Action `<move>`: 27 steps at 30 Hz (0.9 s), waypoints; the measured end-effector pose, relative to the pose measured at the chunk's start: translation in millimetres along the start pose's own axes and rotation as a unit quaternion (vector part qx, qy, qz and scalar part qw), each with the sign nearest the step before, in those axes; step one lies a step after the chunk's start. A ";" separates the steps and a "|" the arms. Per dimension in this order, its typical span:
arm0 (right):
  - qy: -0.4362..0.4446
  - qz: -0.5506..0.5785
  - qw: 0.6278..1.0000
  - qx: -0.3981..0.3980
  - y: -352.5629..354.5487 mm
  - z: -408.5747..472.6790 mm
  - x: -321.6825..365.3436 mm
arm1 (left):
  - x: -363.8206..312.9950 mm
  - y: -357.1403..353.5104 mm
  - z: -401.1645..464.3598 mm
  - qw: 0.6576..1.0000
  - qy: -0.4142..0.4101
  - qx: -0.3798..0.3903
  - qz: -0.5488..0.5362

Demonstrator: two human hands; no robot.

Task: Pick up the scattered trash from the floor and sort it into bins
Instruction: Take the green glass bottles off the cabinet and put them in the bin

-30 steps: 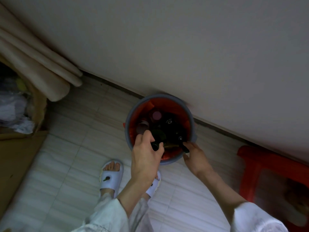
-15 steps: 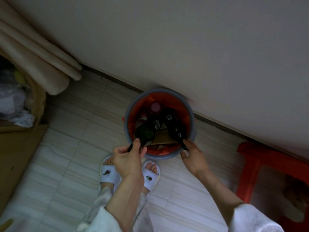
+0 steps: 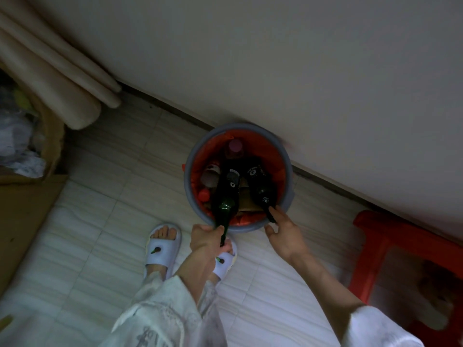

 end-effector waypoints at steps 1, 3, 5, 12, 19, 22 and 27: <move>-0.001 -0.005 1.000 0.007 -1.5 -0.7 0.1 | 4.7 -0.8 3.9 0.998 -0.004 0.007 0.055; -0.004 -0.012 1.000 0.023 -4.8 -3.9 0.3 | 9.7 1.3 6.5 0.993 -0.016 0.015 0.116; -0.008 -0.019 0.999 0.027 -5.5 -9.9 0.1 | 3.5 2.9 -2.5 0.988 -0.033 0.041 0.146; -0.062 -0.005 0.998 0.024 8.8 -61.8 11.0 | -34.9 51.6 -58.5 0.902 -0.161 0.064 0.395; -0.064 0.038 0.997 0.027 38.6 -158.2 103.5 | -102.2 135.8 -169.7 0.900 -0.254 0.118 0.335; -0.008 0.053 0.998 0.023 38.5 -207.5 176.0 | -115.9 196.1 -218.9 0.910 -0.286 0.080 0.289; 0.079 0.066 0.994 0.037 9.9 -279.3 284.4 | -101.3 303.5 -279.4 0.929 -0.312 0.046 0.195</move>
Point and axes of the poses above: each hand's wrist, its own z-axis towards the middle knuckle, its own y-axis out of the back of the hand, x = y × z, the point moved 8 cm from there along z, towards the middle knuckle, and after that the axes turned 4 degrees about z, right-handed, at the moved point
